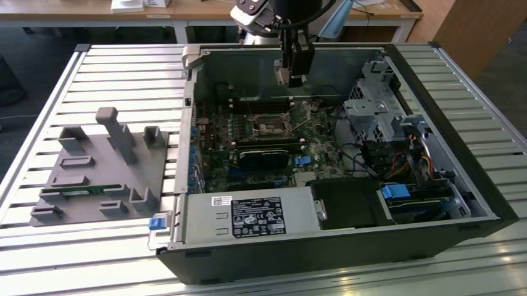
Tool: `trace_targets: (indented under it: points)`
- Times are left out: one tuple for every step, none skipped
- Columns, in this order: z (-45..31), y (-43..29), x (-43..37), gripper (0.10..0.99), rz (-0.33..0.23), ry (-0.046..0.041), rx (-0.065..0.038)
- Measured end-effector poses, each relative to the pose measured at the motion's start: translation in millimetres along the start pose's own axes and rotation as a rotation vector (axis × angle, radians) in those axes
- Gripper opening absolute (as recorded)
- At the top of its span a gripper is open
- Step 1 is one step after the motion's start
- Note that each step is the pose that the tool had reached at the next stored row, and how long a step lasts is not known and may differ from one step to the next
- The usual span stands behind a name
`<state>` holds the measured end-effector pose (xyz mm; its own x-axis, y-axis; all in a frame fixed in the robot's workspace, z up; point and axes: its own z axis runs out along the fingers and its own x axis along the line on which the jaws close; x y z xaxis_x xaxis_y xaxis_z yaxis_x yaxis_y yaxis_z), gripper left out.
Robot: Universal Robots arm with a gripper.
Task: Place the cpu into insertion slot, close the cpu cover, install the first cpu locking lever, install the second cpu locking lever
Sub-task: 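Place the cpu into insertion slot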
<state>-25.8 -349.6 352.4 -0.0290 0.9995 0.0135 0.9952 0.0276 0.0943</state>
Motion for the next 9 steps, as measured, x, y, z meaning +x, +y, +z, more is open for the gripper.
trace_targets:
  points:
    - [0.3, 0.0, 0.0, 0.541, 0.000, -0.0001, 0.000]
    - [0.7, -0.1, 0.0, 0.541, 0.000, 0.0000, 0.000]
    - [1.0, -0.1, 0.0, 0.541, 0.000, -0.0001, 0.000]
    - [1.4, -0.1, 0.0, 0.541, 0.000, -0.0001, 0.000]
    - [1.8, -0.2, 0.0, 0.541, 0.000, 0.0000, 0.000]
    - [2.1, -0.2, 0.0, 0.541, 0.000, -0.0001, 0.000]
    - [2.5, -0.2, 0.0, 0.541, 0.000, -0.0001, 0.000]
    - [2.9, -0.3, 0.0, 0.541, 0.000, -0.0001, 0.000]
    - [3.2, -0.3, -0.1, 0.541, 0.000, -0.0001, 0.000]
